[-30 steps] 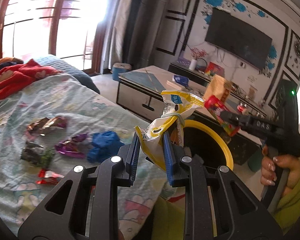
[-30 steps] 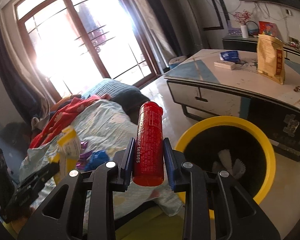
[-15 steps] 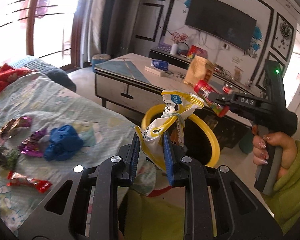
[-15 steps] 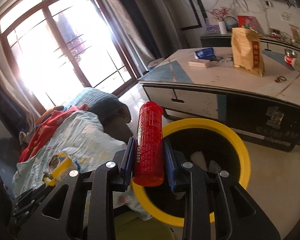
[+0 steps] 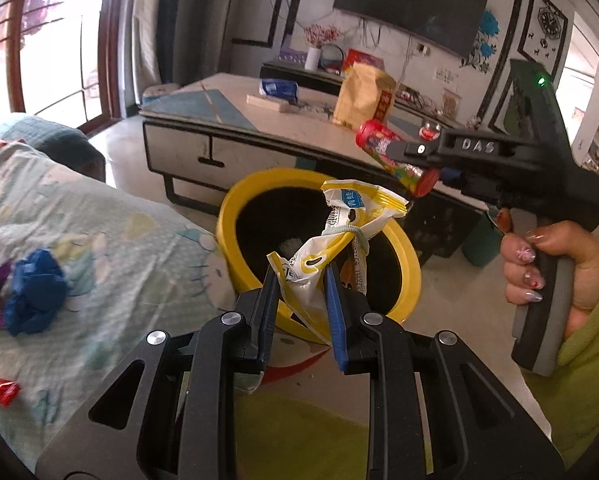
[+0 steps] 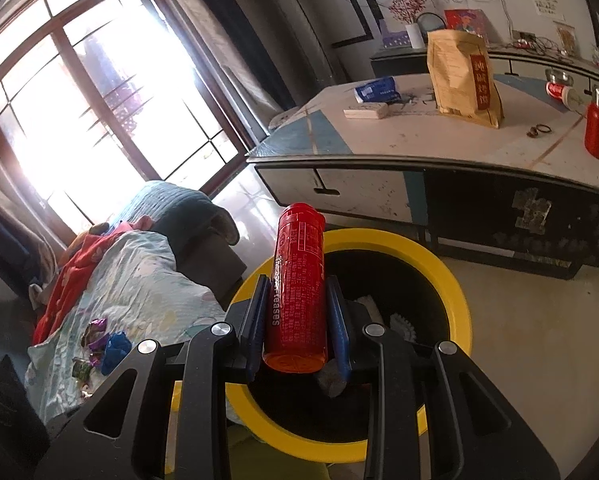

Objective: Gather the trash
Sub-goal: 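Carry the yellow wrapper and red bottle over the yellow bin and open both tools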

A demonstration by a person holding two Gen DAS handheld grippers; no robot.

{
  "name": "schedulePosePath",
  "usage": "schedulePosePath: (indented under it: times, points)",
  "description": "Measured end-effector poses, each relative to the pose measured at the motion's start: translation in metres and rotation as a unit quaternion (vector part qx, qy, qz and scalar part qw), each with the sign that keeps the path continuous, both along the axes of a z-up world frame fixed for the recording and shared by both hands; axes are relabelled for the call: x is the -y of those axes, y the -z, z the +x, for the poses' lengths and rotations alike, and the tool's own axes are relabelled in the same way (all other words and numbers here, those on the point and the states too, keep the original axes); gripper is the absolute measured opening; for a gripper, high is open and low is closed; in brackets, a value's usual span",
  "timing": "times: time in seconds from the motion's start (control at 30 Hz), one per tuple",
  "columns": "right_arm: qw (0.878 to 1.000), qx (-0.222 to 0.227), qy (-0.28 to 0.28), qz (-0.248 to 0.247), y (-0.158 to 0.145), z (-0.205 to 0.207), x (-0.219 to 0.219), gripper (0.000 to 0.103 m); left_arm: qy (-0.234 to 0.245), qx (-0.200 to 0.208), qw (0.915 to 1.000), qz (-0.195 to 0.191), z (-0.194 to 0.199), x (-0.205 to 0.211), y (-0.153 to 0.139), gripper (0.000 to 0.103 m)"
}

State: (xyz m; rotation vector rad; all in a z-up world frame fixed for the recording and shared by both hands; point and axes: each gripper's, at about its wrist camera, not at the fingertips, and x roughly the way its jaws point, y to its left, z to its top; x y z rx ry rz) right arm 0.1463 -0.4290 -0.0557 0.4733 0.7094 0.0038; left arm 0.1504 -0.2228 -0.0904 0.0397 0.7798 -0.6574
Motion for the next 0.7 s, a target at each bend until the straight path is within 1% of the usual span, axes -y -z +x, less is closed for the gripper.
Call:
schedulePosePath:
  times: [0.1,0.37,0.47,0.6,0.67,0.7]
  points:
    - [1.000,-0.009,0.000,0.010,0.006,0.003,0.006,0.027,0.008,-0.015,0.9998,0.009,0.008,0.012,0.012,0.017]
    - [0.999,-0.033,-0.003,0.025,0.018,0.018,0.015,0.027,0.025,-0.040,0.9987,0.019,0.023,0.032,0.030,0.018]
    - [0.998,-0.044,-0.020,0.027,0.020,0.030,0.014,0.027,0.029,-0.044,0.9985,0.016,0.026,0.037,0.034,0.020]
    - [0.997,-0.073,-0.036,0.015,0.026,0.048,0.011,0.029,0.034,-0.052,0.9981,0.005,0.029,0.039,0.036,0.021]
    - [0.997,-0.076,-0.026,0.020,0.027,0.051,0.013,0.032,0.038,-0.051,0.9980,0.004,0.030,0.042,0.036,0.032]
    - [0.997,-0.074,-0.025,0.026,0.028,0.051,0.013,0.035,0.040,-0.052,0.9978,-0.002,0.030,0.043,0.035,0.042]
